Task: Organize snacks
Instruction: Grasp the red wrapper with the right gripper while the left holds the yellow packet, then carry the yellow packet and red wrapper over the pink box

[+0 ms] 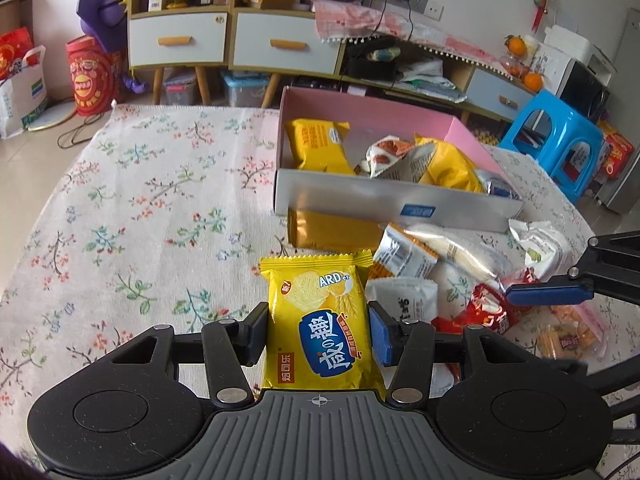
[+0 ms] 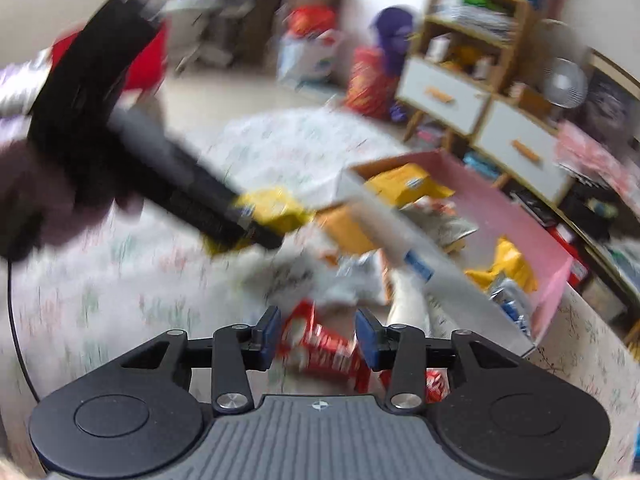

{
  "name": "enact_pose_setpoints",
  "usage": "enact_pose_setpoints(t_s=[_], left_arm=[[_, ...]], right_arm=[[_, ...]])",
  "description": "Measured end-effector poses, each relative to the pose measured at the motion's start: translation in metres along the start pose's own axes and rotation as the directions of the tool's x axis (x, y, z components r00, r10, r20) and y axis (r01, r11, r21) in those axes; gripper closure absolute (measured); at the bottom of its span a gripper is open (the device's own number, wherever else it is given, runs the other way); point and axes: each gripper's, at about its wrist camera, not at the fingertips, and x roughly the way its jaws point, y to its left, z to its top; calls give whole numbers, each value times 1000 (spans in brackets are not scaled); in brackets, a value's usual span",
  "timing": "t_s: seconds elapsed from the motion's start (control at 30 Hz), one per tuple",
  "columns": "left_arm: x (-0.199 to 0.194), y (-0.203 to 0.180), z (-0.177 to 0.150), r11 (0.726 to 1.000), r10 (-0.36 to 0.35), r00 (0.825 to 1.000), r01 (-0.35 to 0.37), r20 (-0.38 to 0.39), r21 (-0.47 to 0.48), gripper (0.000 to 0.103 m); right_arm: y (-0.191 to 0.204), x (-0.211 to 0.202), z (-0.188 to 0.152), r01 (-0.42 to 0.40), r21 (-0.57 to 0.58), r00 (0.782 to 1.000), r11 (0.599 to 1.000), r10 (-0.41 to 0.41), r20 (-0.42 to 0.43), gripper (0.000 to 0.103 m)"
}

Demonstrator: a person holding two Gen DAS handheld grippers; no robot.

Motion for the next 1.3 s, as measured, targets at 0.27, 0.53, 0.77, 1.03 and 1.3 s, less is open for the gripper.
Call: enact_pose_setpoints(t_s=[0.27,0.53,0.77,1.03,1.3], left_arm=[[6,1,-4,1000,1,1000,-1,-24,1,55],[10,6,-8,1000,7,999,-7,-46,-2,55],[10,8,-8,1000,9,999,-9,-46,-6,55],[4,5,-5,1000,7,1000,-7,-27,1,55],[-4,8,9,1000,7,1000,-6,18,-23,55]], right_arm=[[11,19,-1,36,-284,993,958,-68,-102,61],[7,39,5,-6,-271,988,963,-35,-148,56],[-6,41,3,-65,-130,986,989,44,-160,80],[-3,35,2,-62,-116,987,991,44,-156,86],[-14,13,10,-36,-68,996,997,29,-90,86]])
